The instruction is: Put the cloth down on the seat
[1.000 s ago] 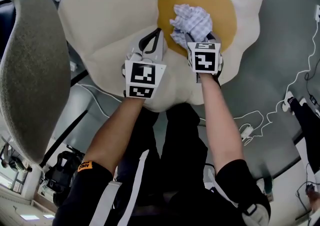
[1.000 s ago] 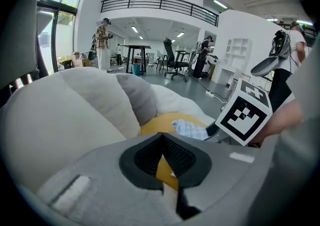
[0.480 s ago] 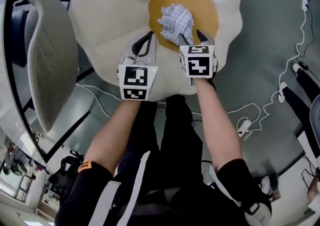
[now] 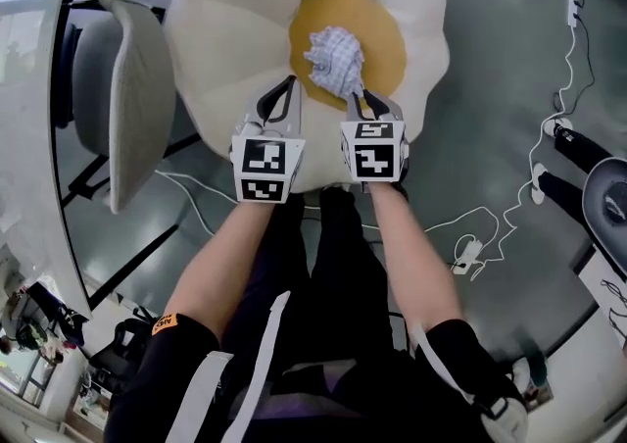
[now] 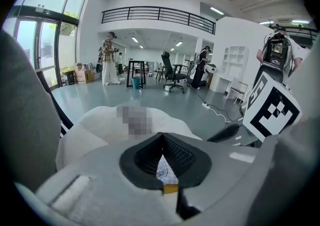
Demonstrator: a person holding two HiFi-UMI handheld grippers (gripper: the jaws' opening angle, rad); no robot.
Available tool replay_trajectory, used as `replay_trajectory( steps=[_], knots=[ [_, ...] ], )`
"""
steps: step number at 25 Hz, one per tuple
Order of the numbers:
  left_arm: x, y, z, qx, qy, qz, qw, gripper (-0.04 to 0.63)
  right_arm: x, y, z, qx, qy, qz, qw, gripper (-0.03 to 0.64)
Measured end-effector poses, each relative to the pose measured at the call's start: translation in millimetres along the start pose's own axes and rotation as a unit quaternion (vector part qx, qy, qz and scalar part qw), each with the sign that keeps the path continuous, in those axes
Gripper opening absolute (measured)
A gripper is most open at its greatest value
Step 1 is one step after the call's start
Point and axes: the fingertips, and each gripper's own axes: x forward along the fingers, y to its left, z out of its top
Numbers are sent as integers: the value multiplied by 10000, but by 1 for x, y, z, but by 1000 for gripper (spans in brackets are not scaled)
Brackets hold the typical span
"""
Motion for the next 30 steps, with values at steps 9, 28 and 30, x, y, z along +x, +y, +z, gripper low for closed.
replay_trajectory(
  steps=[9,28,30],
  knots=[
    [-57,-29,38,-35,-79,24,10000,-2,-85,9,23,-73,-345,26,9994,0],
    [-200,-118,118,-157,-537,-152,9983,-2,-273,44,48,-406,-1278,541,9895,0],
    [-210,-126,126,-98,-628,-188,9978,-2,-287,47,49,-461,-1377,555,9878,0]
  ],
)
